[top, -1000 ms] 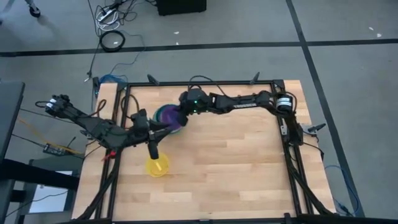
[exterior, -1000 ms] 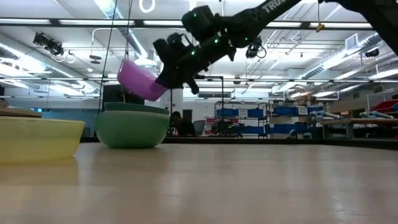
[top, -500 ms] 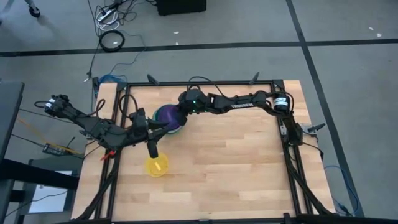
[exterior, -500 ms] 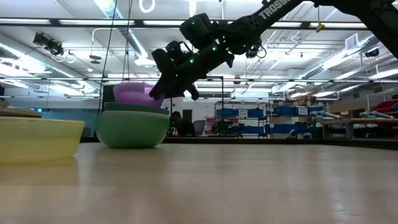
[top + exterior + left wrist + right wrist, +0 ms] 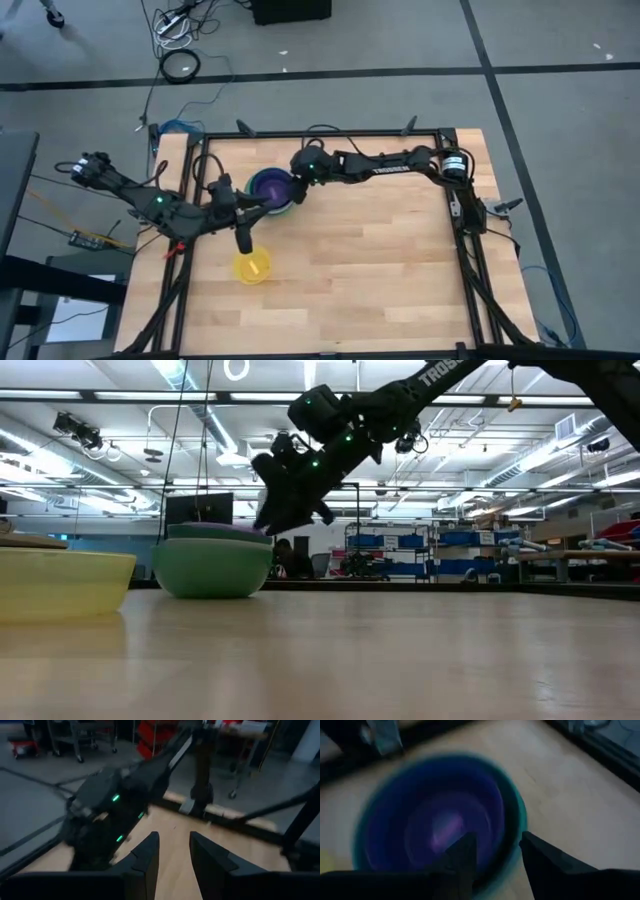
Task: Nest bowls inside each other
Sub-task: Stack the yellow bowl on top of the purple bowl
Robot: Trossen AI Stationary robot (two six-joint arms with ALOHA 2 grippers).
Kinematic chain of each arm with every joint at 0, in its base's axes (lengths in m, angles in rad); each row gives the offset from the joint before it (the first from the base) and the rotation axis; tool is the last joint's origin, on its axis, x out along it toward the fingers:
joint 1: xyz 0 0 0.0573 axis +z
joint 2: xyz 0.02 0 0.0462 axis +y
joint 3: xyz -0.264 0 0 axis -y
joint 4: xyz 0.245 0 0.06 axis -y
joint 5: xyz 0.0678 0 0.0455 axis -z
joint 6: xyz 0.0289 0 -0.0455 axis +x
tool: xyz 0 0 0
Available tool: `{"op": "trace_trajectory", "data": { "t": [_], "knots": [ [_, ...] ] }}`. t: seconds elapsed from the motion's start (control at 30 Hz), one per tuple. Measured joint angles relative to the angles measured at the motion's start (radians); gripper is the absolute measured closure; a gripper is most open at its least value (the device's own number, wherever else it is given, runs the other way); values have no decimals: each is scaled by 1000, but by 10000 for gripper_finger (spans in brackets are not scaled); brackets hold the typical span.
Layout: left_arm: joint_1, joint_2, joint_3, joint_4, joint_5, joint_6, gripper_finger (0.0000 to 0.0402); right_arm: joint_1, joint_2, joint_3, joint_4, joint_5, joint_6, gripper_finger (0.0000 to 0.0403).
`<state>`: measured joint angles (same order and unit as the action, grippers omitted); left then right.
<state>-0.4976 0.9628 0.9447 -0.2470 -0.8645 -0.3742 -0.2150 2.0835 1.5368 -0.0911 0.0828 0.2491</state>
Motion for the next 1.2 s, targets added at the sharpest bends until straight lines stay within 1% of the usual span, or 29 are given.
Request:
{"op": "trace_trajectory", "data": {
  "t": [0.07,0.17,0.3,0.4,0.5,0.6,0.67,0.77,0.83,0.9,0.97,1.07,1.2],
  "knots": [
    [0,-24,0,-114,2,-80,285,14,-23,0,-107,40,-31,260],
    [-2,-60,0,-315,16,-251,285,51,-77,0,-268,125,-75,261],
    [-2,-80,0,-541,97,-470,285,121,-168,-1,-432,237,-97,261],
    [-2,-69,0,-665,203,-612,285,181,-253,-1,-530,320,-100,262],
    [-2,-25,0,-760,374,-739,285,239,-337,0,-639,403,-78,263],
    [-15,51,0,-803,513,-809,285,296,-419,0,-762,489,-10,263],
    [-29,107,0,-806,564,-817,285,329,-465,0,-846,528,56,263],
    [-40,194,0,-812,574,-855,285,380,-524,-6,-943,557,159,264],
    [-41,249,0,-822,571,-905,285,414,-559,-26,-971,563,216,265],
    [-41,301,0,-838,571,-993,285,441,-587,-54,-984,565,256,264],
    [-41,349,0,-849,589,-1043,285,463,-601,-77,-990,564,290,264],
    [-40,410,-1,-859,628,-1068,285,483,-609,-104,-993,565,319,265],
    [-40,457,-1,-850,655,-1074,285,483,-598,-126,-992,564,325,265]
  ]
}}
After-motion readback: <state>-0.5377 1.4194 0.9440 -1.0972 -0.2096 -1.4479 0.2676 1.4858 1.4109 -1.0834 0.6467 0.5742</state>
